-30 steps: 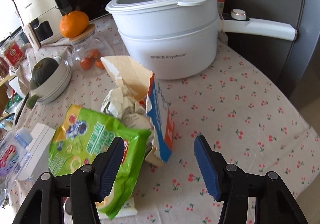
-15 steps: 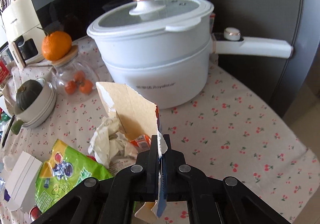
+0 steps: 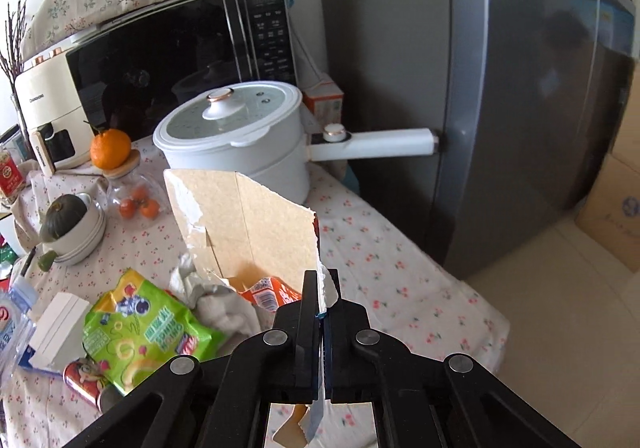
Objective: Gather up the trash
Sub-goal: 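Carry the cardboard box to the white bin and open the right gripper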
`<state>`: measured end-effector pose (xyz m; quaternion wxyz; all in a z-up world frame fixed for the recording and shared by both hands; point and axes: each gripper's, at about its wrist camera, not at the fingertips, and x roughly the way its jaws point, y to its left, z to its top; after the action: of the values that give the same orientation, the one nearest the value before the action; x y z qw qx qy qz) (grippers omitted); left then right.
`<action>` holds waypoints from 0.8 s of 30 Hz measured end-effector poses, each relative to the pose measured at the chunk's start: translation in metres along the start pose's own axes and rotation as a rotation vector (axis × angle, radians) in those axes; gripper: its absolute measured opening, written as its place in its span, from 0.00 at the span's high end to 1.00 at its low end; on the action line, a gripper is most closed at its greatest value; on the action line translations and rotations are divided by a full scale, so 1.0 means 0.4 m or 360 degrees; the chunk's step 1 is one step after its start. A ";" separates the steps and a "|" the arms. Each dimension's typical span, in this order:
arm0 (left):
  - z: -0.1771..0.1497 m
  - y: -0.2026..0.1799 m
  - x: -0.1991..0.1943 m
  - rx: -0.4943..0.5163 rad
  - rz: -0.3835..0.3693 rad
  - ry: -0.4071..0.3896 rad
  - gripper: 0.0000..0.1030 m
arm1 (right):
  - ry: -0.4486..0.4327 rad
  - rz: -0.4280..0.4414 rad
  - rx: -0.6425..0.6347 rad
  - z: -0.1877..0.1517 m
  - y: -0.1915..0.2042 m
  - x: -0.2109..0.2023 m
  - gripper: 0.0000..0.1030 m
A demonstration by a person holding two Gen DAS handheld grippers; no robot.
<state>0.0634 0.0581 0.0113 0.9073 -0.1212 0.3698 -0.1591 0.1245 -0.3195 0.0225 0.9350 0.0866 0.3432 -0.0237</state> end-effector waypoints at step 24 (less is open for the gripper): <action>-0.162 -0.191 0.109 0.0206 -0.0221 0.0247 0.37 | 0.1004 -0.0038 0.0195 -0.443 -0.311 0.148 0.96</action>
<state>0.0318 -0.0354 -0.0356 0.8687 -0.0751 0.4185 -0.2541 0.0439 -0.4096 -0.1667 0.7751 0.1418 0.6151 -0.0274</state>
